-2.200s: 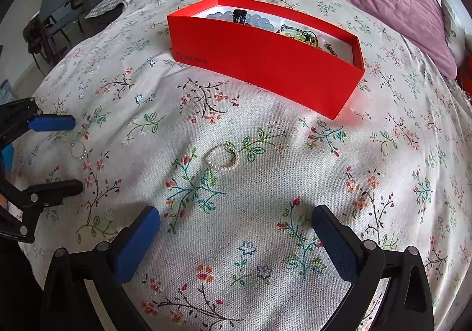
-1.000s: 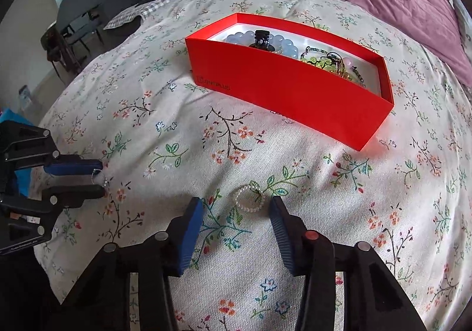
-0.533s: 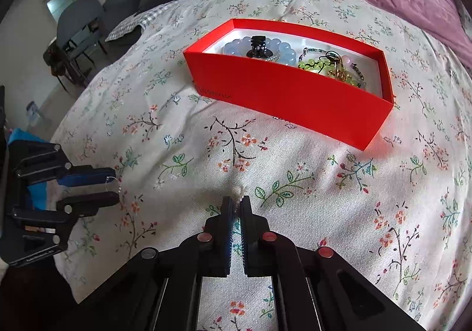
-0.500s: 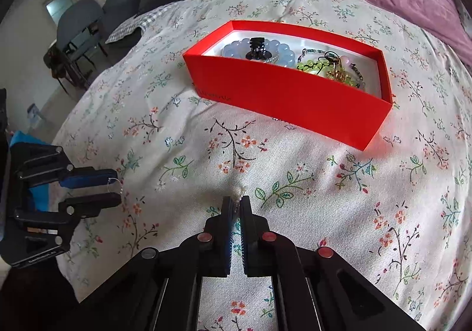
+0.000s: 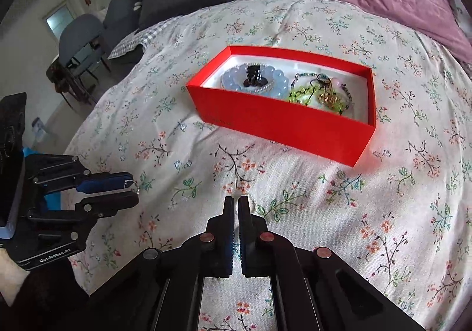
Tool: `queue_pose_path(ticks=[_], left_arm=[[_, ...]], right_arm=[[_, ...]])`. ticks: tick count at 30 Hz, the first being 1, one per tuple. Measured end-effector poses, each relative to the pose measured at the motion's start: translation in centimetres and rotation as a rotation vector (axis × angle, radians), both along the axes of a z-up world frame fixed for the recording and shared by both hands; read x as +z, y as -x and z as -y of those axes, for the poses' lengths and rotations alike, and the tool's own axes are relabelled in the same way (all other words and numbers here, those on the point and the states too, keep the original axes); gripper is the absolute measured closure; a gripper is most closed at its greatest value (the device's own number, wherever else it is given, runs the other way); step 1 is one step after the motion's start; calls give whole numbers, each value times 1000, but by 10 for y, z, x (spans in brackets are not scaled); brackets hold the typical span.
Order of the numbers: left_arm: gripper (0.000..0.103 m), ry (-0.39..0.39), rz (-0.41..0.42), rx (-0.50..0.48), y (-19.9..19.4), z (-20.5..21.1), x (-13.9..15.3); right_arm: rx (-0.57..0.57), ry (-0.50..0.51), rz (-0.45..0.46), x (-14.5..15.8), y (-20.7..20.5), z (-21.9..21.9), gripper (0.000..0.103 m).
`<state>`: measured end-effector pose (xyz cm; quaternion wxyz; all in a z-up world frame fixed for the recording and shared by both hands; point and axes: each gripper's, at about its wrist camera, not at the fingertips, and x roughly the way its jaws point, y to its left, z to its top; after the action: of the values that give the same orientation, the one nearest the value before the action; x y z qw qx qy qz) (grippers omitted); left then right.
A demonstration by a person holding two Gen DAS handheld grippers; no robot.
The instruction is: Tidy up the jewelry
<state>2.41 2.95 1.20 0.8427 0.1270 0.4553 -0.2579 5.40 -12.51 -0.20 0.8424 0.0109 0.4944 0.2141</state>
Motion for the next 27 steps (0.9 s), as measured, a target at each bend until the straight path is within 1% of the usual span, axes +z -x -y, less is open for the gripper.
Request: queue_pose_path(ticks=[5, 6, 11, 14, 15, 17, 18, 19, 20, 24, 27], left_arm=[[84, 26, -6, 16, -4, 0, 5], [84, 30, -9, 17, -4, 0, 5], [84, 18, -24, 8, -1, 3, -1], [84, 5, -24, -2, 2, 4, -3], [84, 5, -24, -4, 2, 3, -4], [84, 7, -25, -3, 2, 2, -3], [84, 9, -26, -3, 2, 1, -3], [84, 10, -26, -2, 2, 1, -3], [84, 11, -26, 0, 2, 0, -3], [84, 14, -25, 1, 2, -3, -2], [84, 14, -26, 2, 2, -3, -2]], right_arm=[[-19, -34, 27, 10, 0, 9, 98], [-23, -31, 27, 8, 0, 10, 93], [-1, 50, -29, -17, -3, 4, 91], [24, 91, -43, -31, -3, -4, 90], [28, 95, -38, -33, -3, -5, 88], [41, 92, -28, -33, -3, -8, 79], [47, 81, -29, -33, -4, -9, 62], [50, 70, -25, -31, -4, -11, 40], [47, 68, -7, -31, -3, -13, 36], [52, 124, 18, -37, -4, -25, 36], [54, 140, 32, -38, -6, -29, 37]])
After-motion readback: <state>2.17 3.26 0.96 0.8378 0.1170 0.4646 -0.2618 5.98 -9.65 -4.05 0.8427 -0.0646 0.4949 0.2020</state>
